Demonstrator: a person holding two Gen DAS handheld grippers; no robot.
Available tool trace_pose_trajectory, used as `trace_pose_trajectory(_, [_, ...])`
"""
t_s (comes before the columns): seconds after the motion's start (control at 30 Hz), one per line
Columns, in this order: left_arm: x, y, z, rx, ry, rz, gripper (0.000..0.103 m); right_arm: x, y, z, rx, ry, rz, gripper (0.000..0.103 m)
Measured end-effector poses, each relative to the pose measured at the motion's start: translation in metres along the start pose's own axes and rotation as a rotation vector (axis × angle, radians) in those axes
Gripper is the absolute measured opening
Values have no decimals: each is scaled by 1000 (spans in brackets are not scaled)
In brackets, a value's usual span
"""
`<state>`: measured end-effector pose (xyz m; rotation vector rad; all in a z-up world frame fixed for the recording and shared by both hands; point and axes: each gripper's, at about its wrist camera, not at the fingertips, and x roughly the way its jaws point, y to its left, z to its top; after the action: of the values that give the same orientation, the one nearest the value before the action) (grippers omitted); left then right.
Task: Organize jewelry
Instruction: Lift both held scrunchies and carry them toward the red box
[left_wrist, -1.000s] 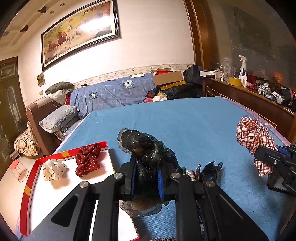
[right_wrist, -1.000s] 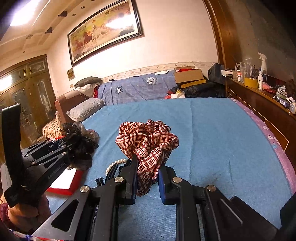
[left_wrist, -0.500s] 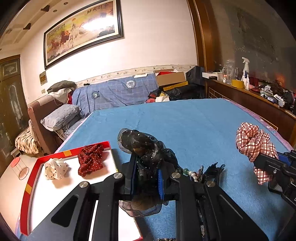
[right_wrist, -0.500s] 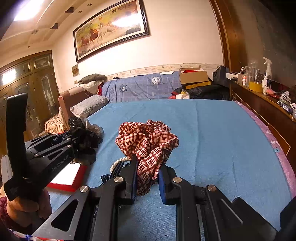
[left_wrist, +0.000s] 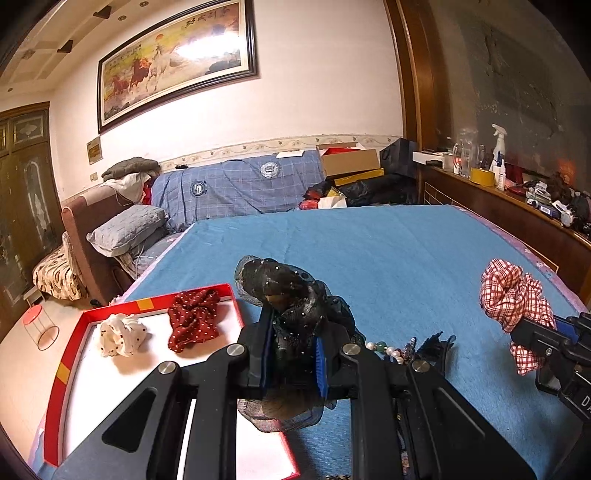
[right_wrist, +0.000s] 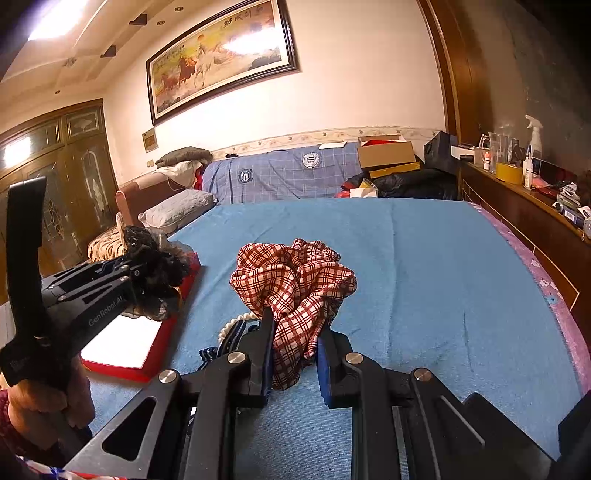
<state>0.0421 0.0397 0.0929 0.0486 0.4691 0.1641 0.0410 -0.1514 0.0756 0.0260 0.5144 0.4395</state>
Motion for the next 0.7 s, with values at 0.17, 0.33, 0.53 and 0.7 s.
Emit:
trace_pose_trajectory(0.17, [-4, 15, 3, -36, -2, 18, 18, 1, 2, 0, -4, 1, -4, 21])
trace_pose_trajectory(0.33, [-10, 38, 4, -72, -9, 50, 18, 3, 3, 0, -9, 5, -13, 21])
trace_pose_trajectory(0.53, [-14, 94, 5, -160, 13, 123, 18, 4, 7, 1, -14, 3, -24, 21])
trace_pose_trajectory(0.7, [-9, 155, 1, -252, 63, 221, 18, 1, 8, 7, 52, 2, 7, 21])
